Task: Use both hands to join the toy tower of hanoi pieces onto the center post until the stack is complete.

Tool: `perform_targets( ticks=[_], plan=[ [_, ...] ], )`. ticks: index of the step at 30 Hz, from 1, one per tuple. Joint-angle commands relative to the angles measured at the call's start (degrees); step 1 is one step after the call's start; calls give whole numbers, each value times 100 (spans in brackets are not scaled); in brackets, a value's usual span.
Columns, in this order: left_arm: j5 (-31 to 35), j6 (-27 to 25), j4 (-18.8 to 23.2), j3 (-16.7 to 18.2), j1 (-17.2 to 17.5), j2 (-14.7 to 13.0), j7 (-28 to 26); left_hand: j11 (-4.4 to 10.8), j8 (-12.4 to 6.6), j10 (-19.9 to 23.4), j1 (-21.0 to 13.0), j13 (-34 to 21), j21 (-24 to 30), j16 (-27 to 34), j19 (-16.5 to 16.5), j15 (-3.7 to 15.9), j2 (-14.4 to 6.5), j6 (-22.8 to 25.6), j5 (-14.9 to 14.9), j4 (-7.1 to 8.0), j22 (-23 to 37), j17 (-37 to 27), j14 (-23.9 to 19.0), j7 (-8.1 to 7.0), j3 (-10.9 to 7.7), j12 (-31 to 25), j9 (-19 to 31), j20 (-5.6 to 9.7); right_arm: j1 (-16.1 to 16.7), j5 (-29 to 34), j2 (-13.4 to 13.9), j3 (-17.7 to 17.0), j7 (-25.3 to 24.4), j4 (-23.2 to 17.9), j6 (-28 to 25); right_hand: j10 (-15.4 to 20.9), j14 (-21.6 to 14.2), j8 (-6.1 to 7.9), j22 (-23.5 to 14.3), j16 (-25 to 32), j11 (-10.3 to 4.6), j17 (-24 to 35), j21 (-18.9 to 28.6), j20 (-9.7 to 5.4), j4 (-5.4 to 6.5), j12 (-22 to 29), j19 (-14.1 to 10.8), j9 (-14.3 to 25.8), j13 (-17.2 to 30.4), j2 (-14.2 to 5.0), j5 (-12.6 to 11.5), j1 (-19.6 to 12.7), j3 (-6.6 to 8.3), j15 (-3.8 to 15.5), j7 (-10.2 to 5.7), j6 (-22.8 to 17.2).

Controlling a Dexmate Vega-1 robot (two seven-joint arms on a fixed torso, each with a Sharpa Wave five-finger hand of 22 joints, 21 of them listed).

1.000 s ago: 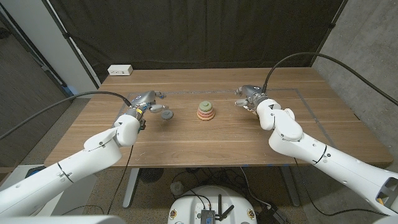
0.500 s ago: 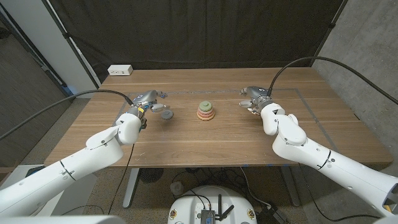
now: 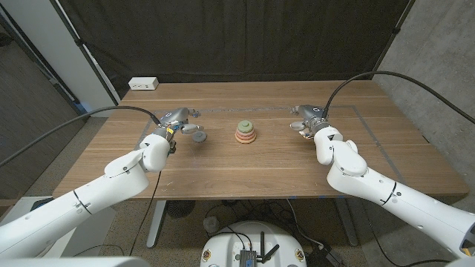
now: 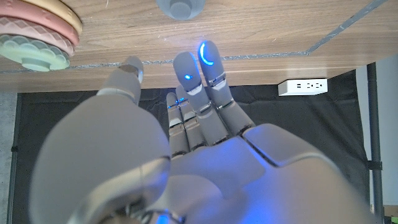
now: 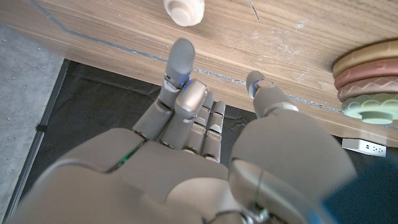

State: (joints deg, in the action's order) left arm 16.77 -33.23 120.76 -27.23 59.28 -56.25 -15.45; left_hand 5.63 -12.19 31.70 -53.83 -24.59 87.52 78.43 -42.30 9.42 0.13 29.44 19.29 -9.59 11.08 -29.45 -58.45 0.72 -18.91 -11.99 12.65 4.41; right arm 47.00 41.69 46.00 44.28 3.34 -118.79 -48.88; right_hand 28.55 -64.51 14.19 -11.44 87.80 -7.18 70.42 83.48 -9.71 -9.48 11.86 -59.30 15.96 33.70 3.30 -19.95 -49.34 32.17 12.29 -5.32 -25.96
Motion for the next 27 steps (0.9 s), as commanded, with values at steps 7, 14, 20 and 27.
perform_targets(
  ticks=[7,14,20,27],
  plan=[
    [321,-252,158,-296,-481,-346,851,-139,73,-131,-143,9,18,-18,29,321,65,-100,31,-22,12,7,6,164,-59,79,3,742,33,-102,66,58,-134,-21,-54,0,-11,12,-9,7,11,14,-7,-300,6,3,31,4,21,-23,10,0,36,16,-30,-46],
    [635,-256,140,-489,-783,-539,1338,-150,77,-208,-138,9,18,-20,54,321,93,-147,25,3,13,8,36,136,-42,88,2,733,43,-155,56,50,-203,-9,-66,21,4,22,-4,1,4,13,-13,-300,9,12,42,12,24,-19,12,2,38,16,-32,-60],
    [628,-38,82,-426,-883,-683,1637,-131,91,-280,-109,16,9,-32,78,320,117,-208,16,21,11,23,63,126,-21,105,0,728,4,-179,29,74,-221,12,-99,29,15,31,-4,-5,-3,12,-13,-300,14,16,44,23,30,-21,14,5,40,16,-34,-72],
    [629,208,-27,-392,-997,-807,1978,-127,107,-335,-107,21,8,-29,84,320,151,-271,8,18,10,23,74,116,-5,115,-3,732,-85,-160,4,160,-151,34,-184,34,26,45,4,-10,-5,11,-20,-300,17,19,54,34,34,-22,14,8,42,16,-33,-91]
  ],
)
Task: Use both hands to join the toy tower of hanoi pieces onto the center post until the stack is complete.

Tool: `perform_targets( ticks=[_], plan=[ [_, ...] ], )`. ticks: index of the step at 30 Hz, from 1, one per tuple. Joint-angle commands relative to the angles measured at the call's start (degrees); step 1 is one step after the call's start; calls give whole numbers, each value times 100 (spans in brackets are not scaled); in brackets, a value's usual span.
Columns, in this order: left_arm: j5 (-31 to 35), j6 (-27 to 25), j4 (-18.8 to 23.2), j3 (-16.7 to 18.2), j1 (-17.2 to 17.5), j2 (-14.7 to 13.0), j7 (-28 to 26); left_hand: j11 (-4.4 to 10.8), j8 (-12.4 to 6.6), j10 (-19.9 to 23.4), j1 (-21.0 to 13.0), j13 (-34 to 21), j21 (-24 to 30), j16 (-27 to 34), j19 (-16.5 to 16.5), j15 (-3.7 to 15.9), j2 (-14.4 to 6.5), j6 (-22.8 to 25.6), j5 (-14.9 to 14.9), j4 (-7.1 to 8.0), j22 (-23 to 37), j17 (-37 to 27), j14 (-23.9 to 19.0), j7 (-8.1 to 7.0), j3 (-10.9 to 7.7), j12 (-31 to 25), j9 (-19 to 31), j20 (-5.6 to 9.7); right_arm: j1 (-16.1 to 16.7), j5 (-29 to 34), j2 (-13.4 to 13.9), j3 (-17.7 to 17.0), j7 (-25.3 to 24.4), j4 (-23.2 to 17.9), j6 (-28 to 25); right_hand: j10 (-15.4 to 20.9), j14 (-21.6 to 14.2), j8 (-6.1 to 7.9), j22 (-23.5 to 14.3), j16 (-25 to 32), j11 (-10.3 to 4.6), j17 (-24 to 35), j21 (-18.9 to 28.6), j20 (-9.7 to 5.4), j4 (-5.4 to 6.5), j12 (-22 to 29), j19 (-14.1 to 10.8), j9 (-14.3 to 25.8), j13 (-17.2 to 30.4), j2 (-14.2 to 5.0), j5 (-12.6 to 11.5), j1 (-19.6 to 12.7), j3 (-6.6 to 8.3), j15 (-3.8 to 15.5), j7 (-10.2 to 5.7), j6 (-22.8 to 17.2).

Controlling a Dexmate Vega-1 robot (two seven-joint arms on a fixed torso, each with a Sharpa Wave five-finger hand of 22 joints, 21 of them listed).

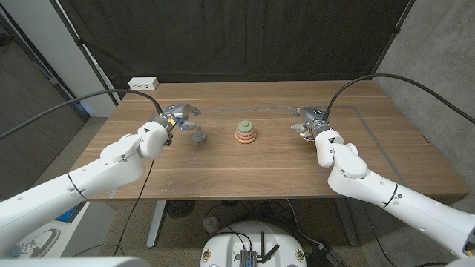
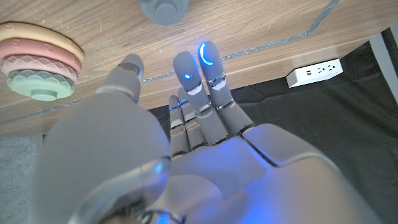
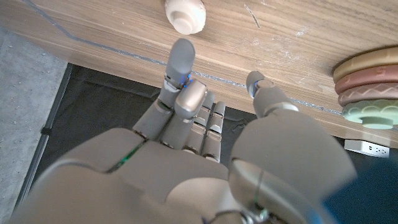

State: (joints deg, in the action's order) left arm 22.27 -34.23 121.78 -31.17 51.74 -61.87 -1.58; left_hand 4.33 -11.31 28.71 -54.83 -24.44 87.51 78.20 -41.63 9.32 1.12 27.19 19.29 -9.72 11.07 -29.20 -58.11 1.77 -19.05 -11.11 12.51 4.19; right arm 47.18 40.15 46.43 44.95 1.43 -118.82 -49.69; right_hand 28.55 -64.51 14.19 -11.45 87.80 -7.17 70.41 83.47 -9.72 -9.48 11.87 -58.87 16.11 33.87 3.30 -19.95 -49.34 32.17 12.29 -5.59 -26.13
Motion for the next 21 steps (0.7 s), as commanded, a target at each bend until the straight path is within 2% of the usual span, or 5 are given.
perform_targets(
  ticks=[1,12,21],
  plan=[
    [74,356,-149,14,-247,-261,621,-6,17,-73,-5,9,7,-8,25,329,67,-56,4,30,11,3,50,9,17,36,10,754,-117,-5,-40,108,60,36,-112,34,27,44,8,-10,1,12,-23,-300,17,18,14,20,18,-22,14,8,43,16,-3,-70],
    [-30,813,-429,70,-438,-402,1190,-39,35,-226,151,30,-22,-11,49,327,112,-222,-46,106,-1,25,87,23,100,39,-3,742,-221,-1,-79,222,128,69,-170,46,57,55,13,-28,-1,3,-31,-300,22,19,28,42,22,-25,12,14,48,16,-3,-70],
    [-78,1065,-590,123,-532,-413,1409,-15,15,-251,63,46,-12,15,47,327,170,-250,-69,37,7,19,90,7,107,17,-11,774,-242,6,-76,256,111,57,-210,54,75,59,13,-39,0,-1,-34,-300,23,21,34,55,25,-27,13,16,50,16,-3,-64]
  ],
)
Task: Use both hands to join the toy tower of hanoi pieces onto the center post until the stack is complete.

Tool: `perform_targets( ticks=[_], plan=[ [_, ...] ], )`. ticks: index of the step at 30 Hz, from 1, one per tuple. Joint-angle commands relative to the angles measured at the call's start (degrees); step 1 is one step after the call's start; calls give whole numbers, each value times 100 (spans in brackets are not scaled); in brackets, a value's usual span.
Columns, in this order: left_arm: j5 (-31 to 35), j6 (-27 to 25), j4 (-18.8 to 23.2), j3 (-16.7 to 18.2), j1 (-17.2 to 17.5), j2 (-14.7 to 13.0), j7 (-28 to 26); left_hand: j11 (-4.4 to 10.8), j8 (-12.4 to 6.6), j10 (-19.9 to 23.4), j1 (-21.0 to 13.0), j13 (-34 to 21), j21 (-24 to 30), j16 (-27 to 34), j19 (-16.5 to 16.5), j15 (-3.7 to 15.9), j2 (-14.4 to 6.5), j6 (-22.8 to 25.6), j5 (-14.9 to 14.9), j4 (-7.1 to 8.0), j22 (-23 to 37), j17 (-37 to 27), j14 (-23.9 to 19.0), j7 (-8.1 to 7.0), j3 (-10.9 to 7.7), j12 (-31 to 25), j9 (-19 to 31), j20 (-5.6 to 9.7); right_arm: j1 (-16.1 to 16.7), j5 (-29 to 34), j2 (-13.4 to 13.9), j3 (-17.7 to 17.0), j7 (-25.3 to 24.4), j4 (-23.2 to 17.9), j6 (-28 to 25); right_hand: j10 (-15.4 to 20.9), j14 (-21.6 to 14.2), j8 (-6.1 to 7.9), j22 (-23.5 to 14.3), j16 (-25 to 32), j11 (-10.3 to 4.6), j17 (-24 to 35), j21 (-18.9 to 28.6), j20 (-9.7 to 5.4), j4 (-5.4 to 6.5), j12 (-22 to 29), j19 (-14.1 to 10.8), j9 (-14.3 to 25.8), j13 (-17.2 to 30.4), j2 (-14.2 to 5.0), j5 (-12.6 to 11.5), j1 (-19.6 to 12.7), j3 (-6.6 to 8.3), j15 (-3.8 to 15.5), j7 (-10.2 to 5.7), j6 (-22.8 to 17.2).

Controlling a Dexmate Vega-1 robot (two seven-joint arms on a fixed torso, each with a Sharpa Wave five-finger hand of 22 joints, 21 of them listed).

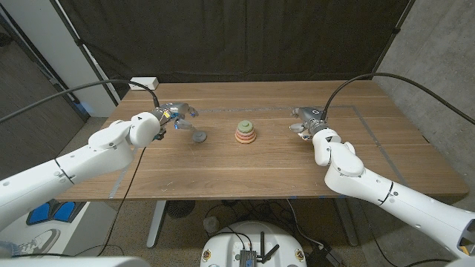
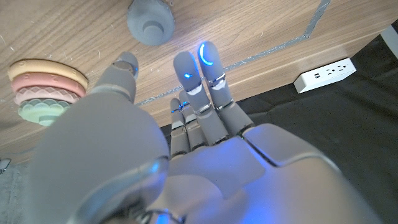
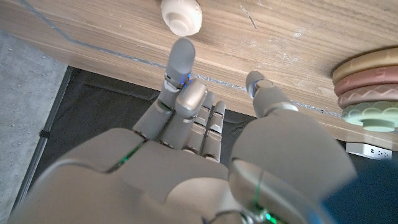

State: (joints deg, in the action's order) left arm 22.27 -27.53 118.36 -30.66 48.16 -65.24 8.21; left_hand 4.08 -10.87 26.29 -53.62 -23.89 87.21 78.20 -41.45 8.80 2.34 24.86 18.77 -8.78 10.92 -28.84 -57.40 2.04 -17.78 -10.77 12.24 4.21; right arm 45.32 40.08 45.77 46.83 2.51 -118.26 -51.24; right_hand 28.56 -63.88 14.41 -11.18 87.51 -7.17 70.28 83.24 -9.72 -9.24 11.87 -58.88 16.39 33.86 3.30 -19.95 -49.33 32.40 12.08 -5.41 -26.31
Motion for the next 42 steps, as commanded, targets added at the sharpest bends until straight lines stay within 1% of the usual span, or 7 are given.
perform_targets(
  ticks=[1,8,16,19,28,35,42],
  plan=[
    [-59,420,-274,53,-205,-70,479,11,-31,-11,-79,-7,21,7,30,379,53,-21,-19,-67,24,-7,31,-21,-22,-19,15,774,-60,10,-6,70,12,-6,-58,55,14,38,-12,-10,6,13,-12,-300,-1,21,36,29,27,-28,13,16,27,37,-20,-46],
    [84,486,-439,-64,-384,10,756,12,-12,-127,-103,6,31,30,22,377,122,-129,-51,-72,28,-2,31,-49,15,7,7,758,-71,-17,-11,74,24,-29,-87,64,23,41,-13,-14,-7,15,-13,-300,-1,26,39,42,35,-32,12,15,31,37,-20,-39],
    [82,626,-730,-195,-601,182,1054,-63,25,-313,-62,25,7,15,93,377,168,-344,-85,-36,26,41,75,0,68,33,-4,752,-74,-63,-32,68,-13,-18,-130,82,28,49,-19,-13,2,17,-6,-301,0,31,33,55,39,-45,10,10,39,38,-3,-44],
    [83,716,-850,-258,-671,250,1123,-73,21,-339,-56,29,5,7,102,378,166,-366,-90,-29,27,54,88,7,74,31,-7,752,-74,-90,-27,62,-41,-12,-113,83,29,50,-20,-13,-23,18,-5,-300,0,32,32,62,44,-51,9,9,41,38,-1,-38],
    [520,759,-982,-496,-821,409,1147,-74,6,-381,-53,42,11,15,97,378,167,-407,-104,-20,28,63,91,6,90,18,-14,752,-128,-114,-38,114,-41,20,-126,91,32,57,-17,-12,-10,20,-8,-300,-1,36,38,75,57,-57,5,8,46,38,1,-42],
    [605,902,-1157,-592,-907,544,1230,-83,-16,-384,-47,51,19,52,72,378,169,-401,-114,-14,28,42,54,2,102,1,-18,751,-171,-116,-57,151,-49,45,-139,100,35,60,-21,-11,-22,21,-4,-300,-1,35,35,83,60,-64,-2,5,52,38,4,-42],
    [682,937,-1242,-635,-863,673,1099,-65,-35,-361,-58,61,32,72,38,378,163,-395,-122,-16,30,39,32,4,108,-21,-23,754,-203,-168,-57,157,-30,65,-128,115,37,59,-10,-10,-20,21,-14,-300,0,40,45,85,68,-74,-9,4,57,38,2,-42]
  ],
)
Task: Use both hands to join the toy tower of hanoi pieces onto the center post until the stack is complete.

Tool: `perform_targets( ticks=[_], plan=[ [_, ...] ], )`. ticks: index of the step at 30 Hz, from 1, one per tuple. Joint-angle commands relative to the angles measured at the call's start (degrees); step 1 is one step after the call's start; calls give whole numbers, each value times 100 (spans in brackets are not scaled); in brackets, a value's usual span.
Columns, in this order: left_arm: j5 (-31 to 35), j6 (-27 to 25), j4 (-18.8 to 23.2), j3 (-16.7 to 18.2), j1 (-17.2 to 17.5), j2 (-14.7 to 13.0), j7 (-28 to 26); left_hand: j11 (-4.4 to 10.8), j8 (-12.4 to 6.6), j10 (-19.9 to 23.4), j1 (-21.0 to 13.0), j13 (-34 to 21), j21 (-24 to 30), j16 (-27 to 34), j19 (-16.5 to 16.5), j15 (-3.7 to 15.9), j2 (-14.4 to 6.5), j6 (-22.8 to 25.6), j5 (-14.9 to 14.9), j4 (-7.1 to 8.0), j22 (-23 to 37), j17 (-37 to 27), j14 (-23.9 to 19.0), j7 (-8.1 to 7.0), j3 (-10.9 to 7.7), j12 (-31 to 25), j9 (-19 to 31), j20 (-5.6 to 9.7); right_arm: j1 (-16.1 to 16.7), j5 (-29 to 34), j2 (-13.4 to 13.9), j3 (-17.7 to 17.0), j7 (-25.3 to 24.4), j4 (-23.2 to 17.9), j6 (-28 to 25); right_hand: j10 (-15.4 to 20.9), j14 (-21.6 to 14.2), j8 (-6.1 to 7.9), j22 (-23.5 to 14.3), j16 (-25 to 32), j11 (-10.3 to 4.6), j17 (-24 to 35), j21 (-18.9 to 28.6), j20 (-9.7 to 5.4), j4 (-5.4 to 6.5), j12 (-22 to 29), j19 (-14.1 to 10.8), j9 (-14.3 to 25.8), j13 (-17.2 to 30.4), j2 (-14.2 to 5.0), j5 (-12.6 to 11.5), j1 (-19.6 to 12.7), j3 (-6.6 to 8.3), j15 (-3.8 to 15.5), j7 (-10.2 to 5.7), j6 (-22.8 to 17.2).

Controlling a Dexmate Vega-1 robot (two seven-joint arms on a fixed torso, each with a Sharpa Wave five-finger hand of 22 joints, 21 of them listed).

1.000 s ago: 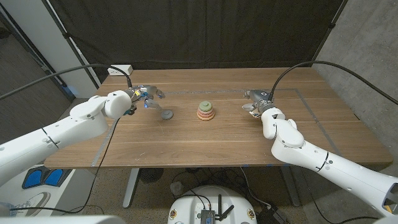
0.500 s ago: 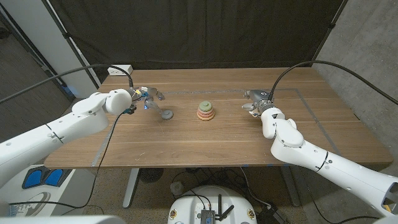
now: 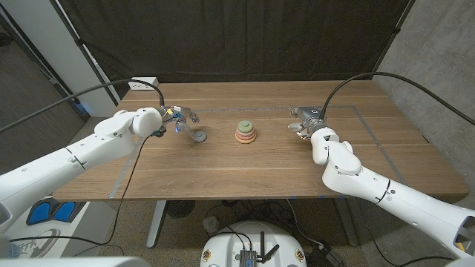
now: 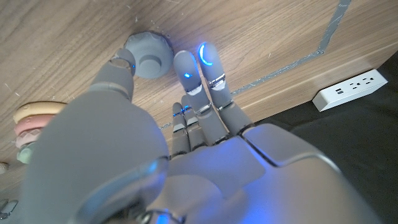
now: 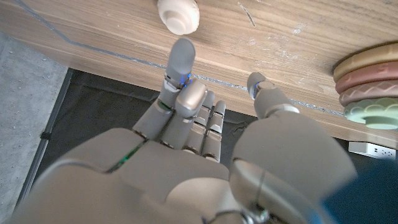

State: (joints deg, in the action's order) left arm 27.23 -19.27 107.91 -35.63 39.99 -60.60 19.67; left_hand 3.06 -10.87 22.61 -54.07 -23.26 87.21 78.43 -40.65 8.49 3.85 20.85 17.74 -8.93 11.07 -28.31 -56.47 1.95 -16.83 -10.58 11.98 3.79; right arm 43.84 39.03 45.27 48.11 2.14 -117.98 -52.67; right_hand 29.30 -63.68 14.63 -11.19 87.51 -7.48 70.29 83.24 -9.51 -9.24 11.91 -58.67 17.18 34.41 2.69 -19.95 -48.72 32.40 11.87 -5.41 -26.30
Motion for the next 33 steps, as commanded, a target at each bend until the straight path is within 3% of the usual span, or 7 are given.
perform_targets(
  ticks=[1,33],
  plan=[
    [204,107,-206,-149,-43,226,-57,42,-36,9,-14,-1,33,54,-44,409,12,4,-20,-1,14,-17,-66,14,13,-42,3,796,-62,-60,-10,36,11,40,0,38,17,37,-9,-11,11,20,-15,-321,0,35,24,5,12,-14,-10,-57,58,59,2,-42],
    [277,160,-475,-204,84,374,-356,69,-113,143,-67,40,45,90,-82,408,-5,140,-41,-5,13,12,-115,-25,29,-95,-10,799,-174,-21,23,151,112,13,-79,75,45,38,-6,-28,6,13,-16,-320,-1,41,26,21,33,-33,-42,-55,73,59,-10,-38]
  ],
)
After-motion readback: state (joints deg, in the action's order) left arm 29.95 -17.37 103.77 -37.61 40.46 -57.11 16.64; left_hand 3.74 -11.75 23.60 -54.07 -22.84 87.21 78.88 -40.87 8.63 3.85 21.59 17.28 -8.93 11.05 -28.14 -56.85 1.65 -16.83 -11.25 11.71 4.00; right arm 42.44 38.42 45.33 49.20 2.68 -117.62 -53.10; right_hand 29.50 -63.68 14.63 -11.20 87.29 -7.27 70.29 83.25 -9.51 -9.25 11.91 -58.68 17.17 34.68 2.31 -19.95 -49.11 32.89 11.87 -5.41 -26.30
